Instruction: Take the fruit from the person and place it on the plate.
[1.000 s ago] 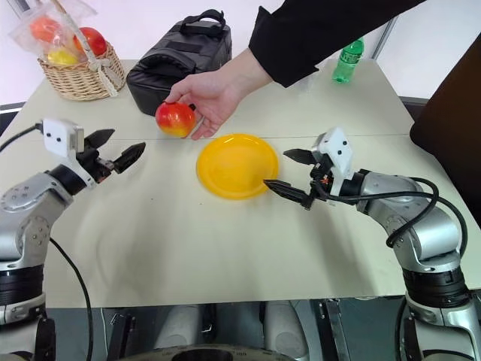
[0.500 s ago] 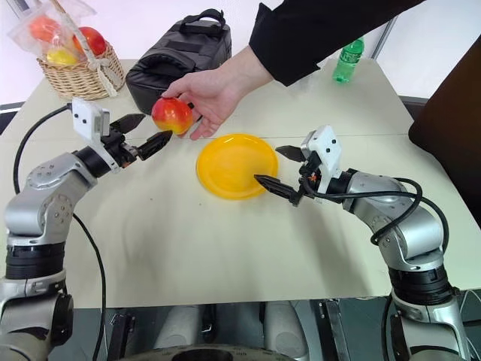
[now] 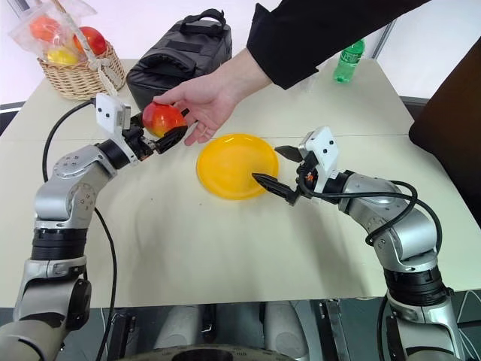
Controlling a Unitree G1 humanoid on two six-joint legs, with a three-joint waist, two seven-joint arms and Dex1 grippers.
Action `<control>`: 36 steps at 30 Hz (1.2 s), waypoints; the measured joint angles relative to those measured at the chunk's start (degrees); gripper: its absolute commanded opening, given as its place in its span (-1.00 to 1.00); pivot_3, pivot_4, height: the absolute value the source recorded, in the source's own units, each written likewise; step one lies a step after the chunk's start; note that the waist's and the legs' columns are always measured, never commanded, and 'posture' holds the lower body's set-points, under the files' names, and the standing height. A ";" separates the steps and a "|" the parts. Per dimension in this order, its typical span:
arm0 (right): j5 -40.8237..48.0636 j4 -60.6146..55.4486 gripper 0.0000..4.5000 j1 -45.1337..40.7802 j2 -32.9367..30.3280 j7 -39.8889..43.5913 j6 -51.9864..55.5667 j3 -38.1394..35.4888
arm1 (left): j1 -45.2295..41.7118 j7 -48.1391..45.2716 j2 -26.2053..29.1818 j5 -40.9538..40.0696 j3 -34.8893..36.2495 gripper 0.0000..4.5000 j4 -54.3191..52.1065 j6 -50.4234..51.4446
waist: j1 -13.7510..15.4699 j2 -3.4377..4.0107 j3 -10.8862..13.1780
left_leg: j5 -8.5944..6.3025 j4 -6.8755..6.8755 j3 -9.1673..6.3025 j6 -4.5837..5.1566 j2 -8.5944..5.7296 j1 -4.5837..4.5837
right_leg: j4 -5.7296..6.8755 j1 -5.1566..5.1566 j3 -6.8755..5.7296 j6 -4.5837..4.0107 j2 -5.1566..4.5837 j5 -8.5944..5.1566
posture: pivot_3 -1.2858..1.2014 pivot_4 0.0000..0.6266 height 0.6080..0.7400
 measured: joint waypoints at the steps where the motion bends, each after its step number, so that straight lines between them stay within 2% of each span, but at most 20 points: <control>1: -0.11 0.00 1.00 0.00 0.01 -0.06 -0.04 0.01 | -0.43 0.00 -0.29 0.09 0.00 0.62 0.35 -0.21 | 0.00 0.00 0.00 | 0.00 0.00 0.00 0.00 0.00 0.00 | 0.00 0.00 0.00 0.00 0.00 0.00 | 0.03 -0.52 1.00; 2: -0.16 0.00 1.00 0.00 0.02 -0.10 -0.11 0.01 | -0.67 -0.02 -0.39 0.20 0.00 0.47 0.58 -0.39 | 0.00 0.00 0.00 | 0.00 0.00 0.00 0.00 0.00 0.00 | 0.00 0.00 0.00 0.00 0.00 0.00 | 0.03 -0.52 1.00; 3: -0.26 0.00 1.00 0.00 0.04 -0.13 -0.26 0.01 | -0.70 -0.08 -0.39 0.38 0.01 0.44 0.83 -0.87 | -0.01 0.00 0.00 | 0.00 0.00 0.00 0.00 0.00 0.00 | 0.00 0.00 0.00 0.00 0.00 0.00 | 0.03 -0.52 1.00; 11: -0.77 0.00 1.00 0.03 0.07 -0.22 -0.92 0.01 | -0.72 -0.62 -0.40 1.34 -0.09 0.44 1.28 -0.95 | -0.03 0.00 0.00 | 0.00 0.00 -0.01 0.00 0.00 0.00 | 0.00 0.00 0.00 0.00 0.01 0.00 | 0.03 -0.52 1.00; 15: -0.79 0.02 1.00 0.19 0.02 -0.07 -0.93 0.07 | -2.47 -0.93 -0.69 3.62 -4.27 0.44 2.93 0.59 | 0.30 0.00 0.00 | 0.00 0.06 -0.02 0.00 -0.01 -0.04 | 0.00 0.01 -0.02 0.01 0.01 0.00 | 0.03 -0.52 1.00; 24: -1.64 0.12 1.00 3.90 -0.51 0.14 -1.03 -0.15 | -15.64 -7.47 -6.30 11.59 -16.44 0.44 19.37 -1.46 | 0.52 0.00 0.00 | -0.01 0.10 -0.04 0.02 -0.01 -0.07 | -0.03 -0.01 0.00 0.01 0.10 0.00 | 0.03 -0.52 1.00; 28: -1.90 0.10 1.00 4.78 -0.48 -0.87 -1.05 -0.78 | -17.81 -10.54 -8.17 13.52 -17.98 0.44 26.52 -2.63 | -0.07 0.00 0.00 | -0.01 0.09 -0.06 0.03 0.01 -0.08 | -0.03 -0.03 0.00 0.01 0.12 0.00 | 0.03 -0.52 1.00; 29: -1.90 0.04 1.00 4.86 -0.46 -1.16 -1.06 -0.95 | -18.39 -11.00 -8.64 13.61 -17.99 0.91 27.78 -2.92 | -0.05 0.00 0.00 | -0.01 0.09 -0.08 0.03 0.01 -0.08 | -0.03 -0.03 -0.01 0.01 0.12 0.00 | 0.03 -0.52 1.00; 30: -1.90 -0.07 1.00 5.11 -0.45 -1.40 -1.09 -1.19 | -19.04 -11.38 -9.00 13.67 -17.97 0.98 28.84 -3.44 | 0.00 -0.01 0.00 | -0.01 0.09 -0.08 0.03 0.01 -0.09 | -0.03 -0.03 -0.01 0.01 0.12 0.00 | 0.03 -0.52 1.00; 36: -1.89 -0.69 1.00 6.75 -0.33 -2.68 -1.11 -1.62 | -21.38 -12.84 -9.90 13.71 -17.25 0.98 32.23 -5.86 | 0.00 -0.01 0.00 | -0.01 0.10 -0.09 0.03 0.01 -0.11 | -0.03 -0.03 -0.01 0.02 0.12 0.00 | 0.03 -0.52 1.00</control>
